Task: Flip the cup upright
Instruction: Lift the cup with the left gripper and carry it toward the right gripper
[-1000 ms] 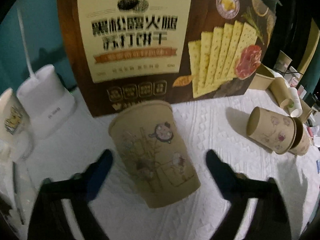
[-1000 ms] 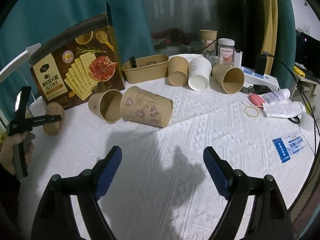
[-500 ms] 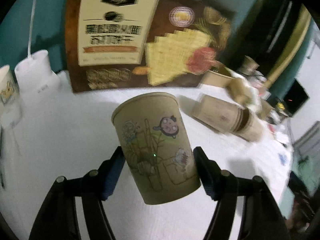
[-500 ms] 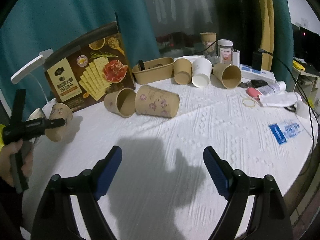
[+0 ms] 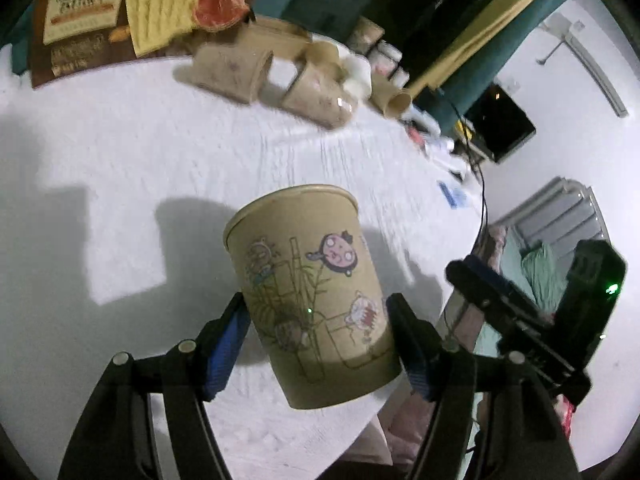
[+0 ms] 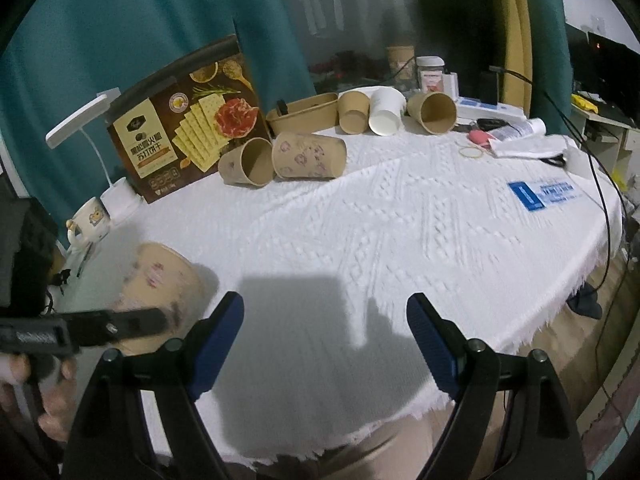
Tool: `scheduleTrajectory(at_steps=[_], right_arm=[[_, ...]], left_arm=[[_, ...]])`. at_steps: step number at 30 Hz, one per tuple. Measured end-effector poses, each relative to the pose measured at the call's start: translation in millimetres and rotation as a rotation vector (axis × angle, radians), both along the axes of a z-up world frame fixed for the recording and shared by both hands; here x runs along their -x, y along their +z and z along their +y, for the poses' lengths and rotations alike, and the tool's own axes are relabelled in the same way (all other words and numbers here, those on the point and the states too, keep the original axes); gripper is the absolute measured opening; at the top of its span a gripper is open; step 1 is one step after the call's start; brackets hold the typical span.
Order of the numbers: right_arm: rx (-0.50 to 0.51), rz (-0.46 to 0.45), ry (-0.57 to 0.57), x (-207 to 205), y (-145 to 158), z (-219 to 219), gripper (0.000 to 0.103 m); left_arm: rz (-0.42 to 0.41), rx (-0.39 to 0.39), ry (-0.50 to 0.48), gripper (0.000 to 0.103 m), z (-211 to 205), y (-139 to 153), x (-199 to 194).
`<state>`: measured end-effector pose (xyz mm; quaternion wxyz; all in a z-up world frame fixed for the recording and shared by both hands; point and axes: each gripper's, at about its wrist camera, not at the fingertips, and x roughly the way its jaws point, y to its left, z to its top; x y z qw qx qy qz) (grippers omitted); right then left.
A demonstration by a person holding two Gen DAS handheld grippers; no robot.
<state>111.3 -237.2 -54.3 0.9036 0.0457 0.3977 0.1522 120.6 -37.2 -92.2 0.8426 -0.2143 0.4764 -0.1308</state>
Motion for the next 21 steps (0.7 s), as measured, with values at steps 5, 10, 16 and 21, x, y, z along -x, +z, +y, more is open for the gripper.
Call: scheduleTrajectory(at_steps=[5, 10, 16, 21], right_arm=[[0.003, 0.025, -0.005, 6, -9, -4, 0.082], [0.023, 0.036, -0.002, 6, -13, 0, 0.082], [0.037, 0.002, 0.008, 4, -2, 10, 0.082], [0.032, 0.008, 0.098, -3, 15, 29, 0.082]], left_arm=[[0.036, -0.043, 0.010, 0.070, -3, -17, -1], [0.040, -0.055, 0.018, 0.078, 3, -22, 5], [0.019, -0.016, 0.023, 0.084, 15, -15, 14], [-0.085, 0.007, 0.034, 0.085, 33, 12, 32]])
